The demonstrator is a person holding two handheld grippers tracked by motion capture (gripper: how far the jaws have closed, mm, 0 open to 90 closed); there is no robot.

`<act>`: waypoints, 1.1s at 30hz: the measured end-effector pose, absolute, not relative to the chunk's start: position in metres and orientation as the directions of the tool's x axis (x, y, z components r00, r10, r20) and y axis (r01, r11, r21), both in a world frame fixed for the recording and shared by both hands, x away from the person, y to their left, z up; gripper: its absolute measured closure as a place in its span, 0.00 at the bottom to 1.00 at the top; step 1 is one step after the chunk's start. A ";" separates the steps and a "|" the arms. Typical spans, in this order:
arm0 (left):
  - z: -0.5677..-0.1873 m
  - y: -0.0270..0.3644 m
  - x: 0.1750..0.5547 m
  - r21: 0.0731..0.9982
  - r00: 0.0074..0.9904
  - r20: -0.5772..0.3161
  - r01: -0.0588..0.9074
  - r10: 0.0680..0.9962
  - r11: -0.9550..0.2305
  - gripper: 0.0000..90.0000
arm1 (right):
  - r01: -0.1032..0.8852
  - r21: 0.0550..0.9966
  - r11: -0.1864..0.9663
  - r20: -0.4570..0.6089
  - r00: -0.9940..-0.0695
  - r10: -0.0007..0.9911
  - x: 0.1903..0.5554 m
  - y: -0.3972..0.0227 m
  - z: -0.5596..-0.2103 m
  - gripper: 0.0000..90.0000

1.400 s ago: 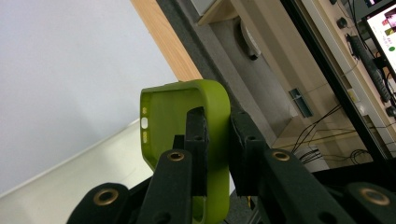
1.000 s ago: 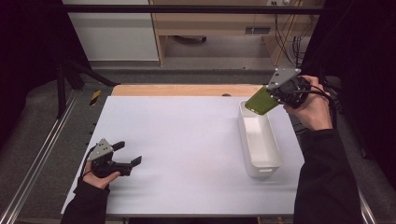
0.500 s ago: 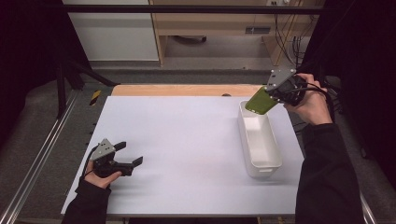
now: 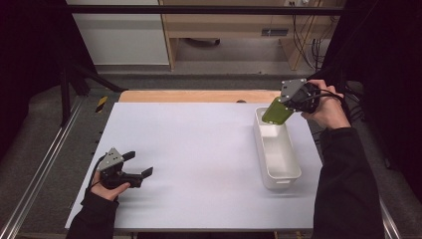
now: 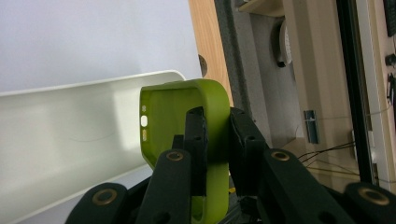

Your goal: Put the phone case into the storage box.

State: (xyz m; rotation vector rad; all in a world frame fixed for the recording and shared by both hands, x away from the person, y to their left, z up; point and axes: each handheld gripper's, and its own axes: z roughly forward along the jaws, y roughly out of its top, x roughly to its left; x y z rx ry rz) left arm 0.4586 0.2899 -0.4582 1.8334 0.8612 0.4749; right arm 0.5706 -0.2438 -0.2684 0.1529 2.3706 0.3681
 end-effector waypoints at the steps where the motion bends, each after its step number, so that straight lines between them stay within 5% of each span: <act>1: -0.458 0.290 0.459 0.910 0.667 -0.062 0.344 0.743 -0.233 0.04 | -0.001 0.299 0.954 -0.646 -0.736 0.202 0.572 -0.244 -0.269 0.88; 33: -0.460 0.291 0.460 0.907 0.667 -0.059 0.347 0.743 -0.240 0.04 | -0.139 0.163 0.977 -0.628 -0.778 -0.007 0.607 -0.231 -0.309 0.88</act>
